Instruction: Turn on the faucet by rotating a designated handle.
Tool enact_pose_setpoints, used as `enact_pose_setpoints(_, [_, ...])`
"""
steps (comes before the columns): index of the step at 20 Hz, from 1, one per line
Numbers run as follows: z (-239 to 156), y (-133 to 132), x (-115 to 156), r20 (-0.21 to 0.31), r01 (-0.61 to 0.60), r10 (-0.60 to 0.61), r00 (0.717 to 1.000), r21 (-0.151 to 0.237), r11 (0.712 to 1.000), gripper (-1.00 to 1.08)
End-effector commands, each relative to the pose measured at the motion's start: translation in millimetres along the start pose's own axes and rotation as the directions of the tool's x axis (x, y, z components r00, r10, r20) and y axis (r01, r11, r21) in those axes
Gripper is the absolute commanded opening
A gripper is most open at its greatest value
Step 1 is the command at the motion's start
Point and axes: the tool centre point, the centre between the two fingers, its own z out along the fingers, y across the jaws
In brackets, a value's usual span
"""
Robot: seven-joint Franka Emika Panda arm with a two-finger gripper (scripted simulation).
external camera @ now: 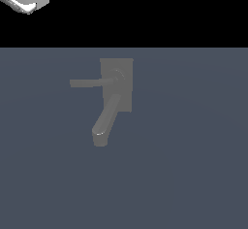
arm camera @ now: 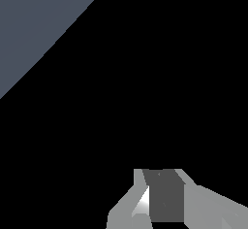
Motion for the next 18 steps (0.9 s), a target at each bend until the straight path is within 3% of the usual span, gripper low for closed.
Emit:
enact_pose_setpoints(1, [-6, -8, 17, -0.036, 0.038, -0.039, 0.999, -0.017, 0.999, -1.00])
enact_pose_setpoints(10, [-18, -28, 49, -0.107, 0.109, -0.114, 0.988, -0.050, 0.993, -1.00])
enact_pose_setpoints(18, [-24, -37, 59, -0.106, 0.136, -0.142, 0.984, -0.054, 0.989, -1.00])
